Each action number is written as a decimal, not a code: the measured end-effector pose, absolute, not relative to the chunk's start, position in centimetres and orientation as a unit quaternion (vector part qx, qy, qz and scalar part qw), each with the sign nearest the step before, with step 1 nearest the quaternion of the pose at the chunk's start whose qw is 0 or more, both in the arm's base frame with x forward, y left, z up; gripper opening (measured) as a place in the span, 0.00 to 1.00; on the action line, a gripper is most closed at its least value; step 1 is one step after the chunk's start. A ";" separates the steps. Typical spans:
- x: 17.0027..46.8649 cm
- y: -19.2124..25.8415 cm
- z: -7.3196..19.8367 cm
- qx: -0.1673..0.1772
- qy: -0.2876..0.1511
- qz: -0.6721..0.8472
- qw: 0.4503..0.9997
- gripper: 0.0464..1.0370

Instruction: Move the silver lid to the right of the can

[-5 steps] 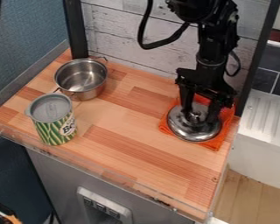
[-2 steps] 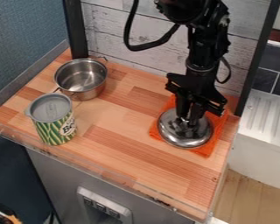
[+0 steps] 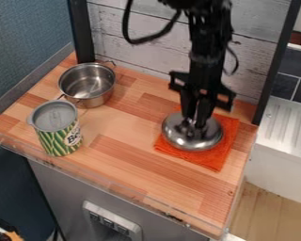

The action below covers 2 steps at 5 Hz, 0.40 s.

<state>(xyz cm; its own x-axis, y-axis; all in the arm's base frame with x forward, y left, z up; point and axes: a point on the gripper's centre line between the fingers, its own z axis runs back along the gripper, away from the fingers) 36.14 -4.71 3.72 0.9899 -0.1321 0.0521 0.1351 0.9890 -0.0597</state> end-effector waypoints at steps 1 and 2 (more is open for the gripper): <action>34.7 -3.5 7.1 -0.036 -0.054 -0.063 0.996 0.24; 32.4 -0.8 7.4 -0.027 -0.050 -0.044 0.997 0.24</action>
<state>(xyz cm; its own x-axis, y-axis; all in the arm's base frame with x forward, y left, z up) 32.37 -0.78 7.38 0.9911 -0.0847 0.1025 0.0901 0.9947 -0.0493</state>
